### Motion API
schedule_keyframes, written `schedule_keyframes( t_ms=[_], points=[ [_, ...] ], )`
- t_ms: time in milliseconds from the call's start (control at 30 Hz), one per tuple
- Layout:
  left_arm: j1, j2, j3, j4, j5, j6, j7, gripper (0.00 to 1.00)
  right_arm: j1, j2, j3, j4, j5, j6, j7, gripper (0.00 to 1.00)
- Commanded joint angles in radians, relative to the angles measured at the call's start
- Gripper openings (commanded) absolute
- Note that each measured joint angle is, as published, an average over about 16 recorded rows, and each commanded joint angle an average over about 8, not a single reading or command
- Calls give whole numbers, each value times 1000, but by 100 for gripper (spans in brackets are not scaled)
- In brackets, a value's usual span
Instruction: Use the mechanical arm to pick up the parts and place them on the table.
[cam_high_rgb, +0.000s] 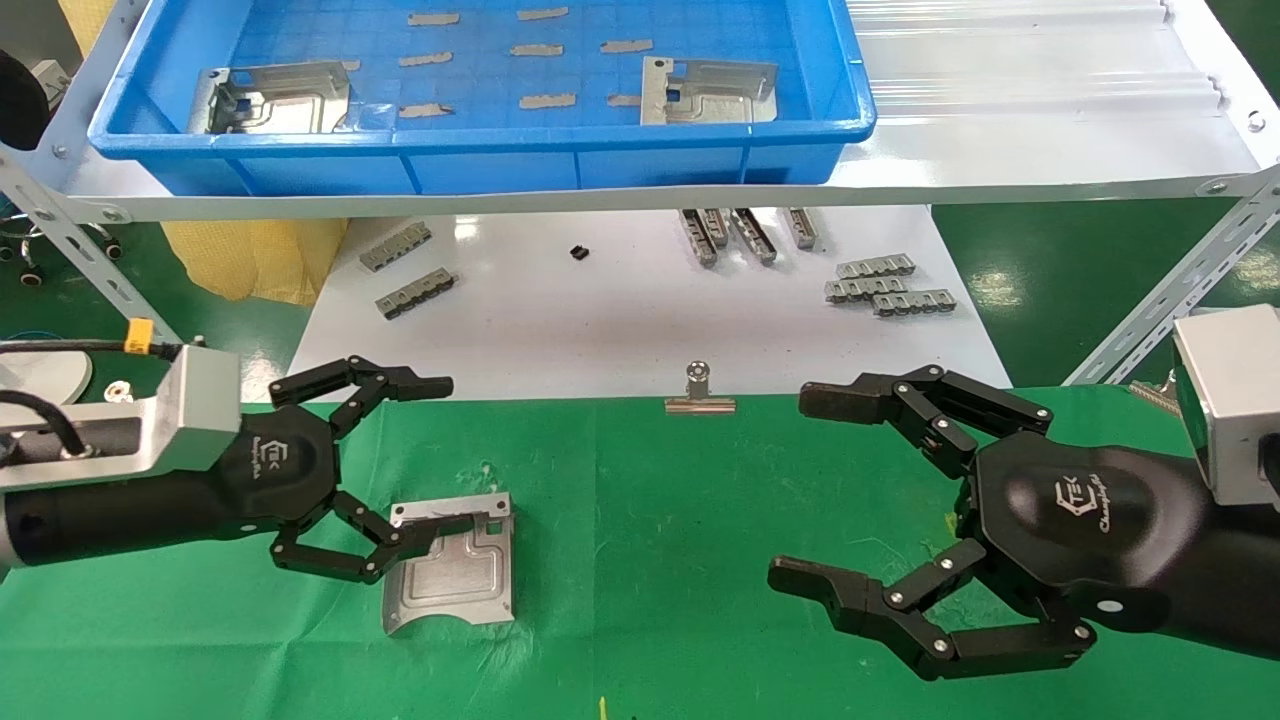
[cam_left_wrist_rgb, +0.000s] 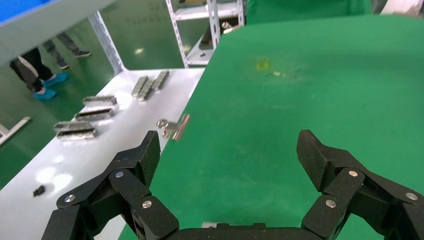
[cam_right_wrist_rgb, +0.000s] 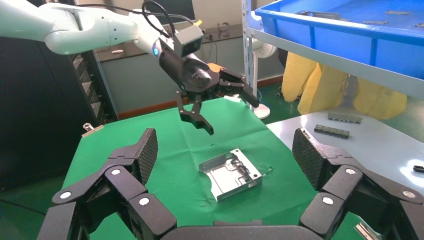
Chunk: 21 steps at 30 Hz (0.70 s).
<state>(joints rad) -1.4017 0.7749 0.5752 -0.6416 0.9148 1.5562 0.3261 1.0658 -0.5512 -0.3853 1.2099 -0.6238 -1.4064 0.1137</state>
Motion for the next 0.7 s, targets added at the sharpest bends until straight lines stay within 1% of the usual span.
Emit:
schedule_keyframes(
  t_ms=[33,700],
  points=[
    [19,-9,-17,-36,-10,-3,-29,100,0,0,0,0,0,0,0,100],
    [205,-103,-186,-403,-116,-38,-323,100,0,0,0,0,0,0,0,100]
  ],
)
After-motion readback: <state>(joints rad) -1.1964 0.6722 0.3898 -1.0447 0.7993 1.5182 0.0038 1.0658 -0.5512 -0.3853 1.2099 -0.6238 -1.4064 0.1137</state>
